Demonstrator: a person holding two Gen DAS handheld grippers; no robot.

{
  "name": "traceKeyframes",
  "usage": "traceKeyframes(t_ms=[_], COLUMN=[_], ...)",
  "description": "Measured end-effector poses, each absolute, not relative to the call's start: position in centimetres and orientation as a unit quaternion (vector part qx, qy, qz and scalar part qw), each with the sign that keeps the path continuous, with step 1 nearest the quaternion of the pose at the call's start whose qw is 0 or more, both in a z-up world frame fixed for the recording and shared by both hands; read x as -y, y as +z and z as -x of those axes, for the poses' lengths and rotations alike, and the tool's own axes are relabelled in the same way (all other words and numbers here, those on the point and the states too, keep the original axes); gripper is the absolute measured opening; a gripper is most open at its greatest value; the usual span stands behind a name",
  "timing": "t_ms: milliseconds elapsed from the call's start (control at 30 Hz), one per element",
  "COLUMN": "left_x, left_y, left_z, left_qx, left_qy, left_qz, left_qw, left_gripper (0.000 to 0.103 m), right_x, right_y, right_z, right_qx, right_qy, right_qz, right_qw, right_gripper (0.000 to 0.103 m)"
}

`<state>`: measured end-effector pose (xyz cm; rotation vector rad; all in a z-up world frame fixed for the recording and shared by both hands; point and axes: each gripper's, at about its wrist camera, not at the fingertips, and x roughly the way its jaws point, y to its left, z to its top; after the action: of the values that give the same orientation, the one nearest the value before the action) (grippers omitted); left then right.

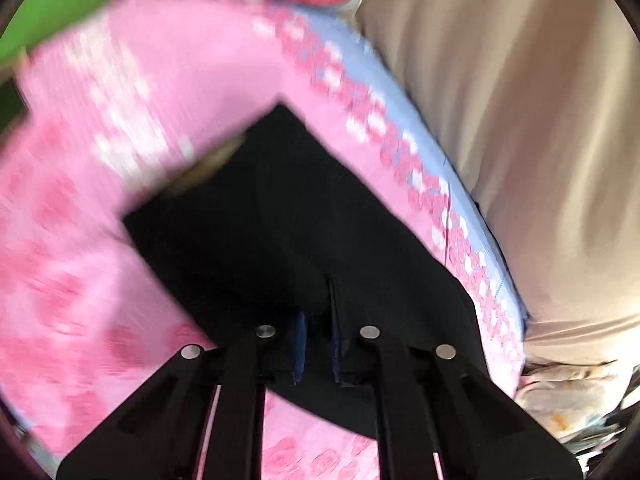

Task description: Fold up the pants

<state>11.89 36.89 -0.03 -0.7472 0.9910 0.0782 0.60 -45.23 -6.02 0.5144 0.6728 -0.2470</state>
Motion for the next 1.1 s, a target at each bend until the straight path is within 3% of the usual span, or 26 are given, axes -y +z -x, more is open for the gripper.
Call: traceKeyframes(t_ms=[100,167,233,300,433,600,767,833,867,1000,1100], left_x=[-37.1,-37.7,-37.9,-37.5,-36.7,-35.4,-29.8,-26.0,-24.7,-18.0,-15.1], left_y=[-0.1,-3.4,-5.5,-4.7,-4.1,-2.1,1.4,2.5,2.7,2.6,1.2], left_z=[-11.5,-11.8,-11.8,-11.8,-12.2,-8.8,-7.2,-7.3,-7.5,-8.2,-8.9], left_qx=[-0.483,-0.525,-0.534,-0.525,-0.529,-0.496,-0.450,-0.431,-0.425,-0.398,-0.391], left_qy=[0.074,0.101,0.100,0.108,0.123,0.162,0.164,0.149,0.146,0.131,0.117], left_qz=[0.305,0.294,0.299,0.286,0.255,0.226,0.128,0.085,0.073,-0.001,-0.023], left_qw=[0.817,0.792,0.785,0.794,0.800,0.823,0.868,0.886,0.891,0.908,0.913], left_gripper=[0.009,0.009,0.011,0.012,0.015,0.038,0.041,0.053,0.060,0.063,0.075], right_x=[45.2,45.8,46.3,47.0,47.4,48.4,50.2,49.9,49.3,48.5,50.8], right_y=[-5.5,-7.9,-8.8,-8.5,-8.6,-7.4,-7.1,-6.7,-6.0,-4.1,-8.4], right_z=[0.3,0.2,0.7,1.3,1.1,2.8,1.6,0.5,0.2,1.8,1.2], right_qx=[-0.333,-0.375,-0.368,-0.361,-0.366,-0.346,-0.344,-0.338,-0.339,-0.312,-0.380], right_qy=[-0.118,-0.133,-0.125,-0.129,-0.129,-0.145,-0.152,-0.150,-0.157,-0.191,-0.193], right_qz=[-0.243,-0.248,-0.272,-0.289,-0.292,-0.296,-0.293,-0.270,-0.245,-0.185,-0.221], right_qw=[0.903,0.883,0.880,0.877,0.874,0.878,0.879,0.889,0.895,0.912,0.877], right_gripper=[0.005,0.005,0.006,0.014,0.020,0.042,0.041,0.005,0.006,0.006,0.016])
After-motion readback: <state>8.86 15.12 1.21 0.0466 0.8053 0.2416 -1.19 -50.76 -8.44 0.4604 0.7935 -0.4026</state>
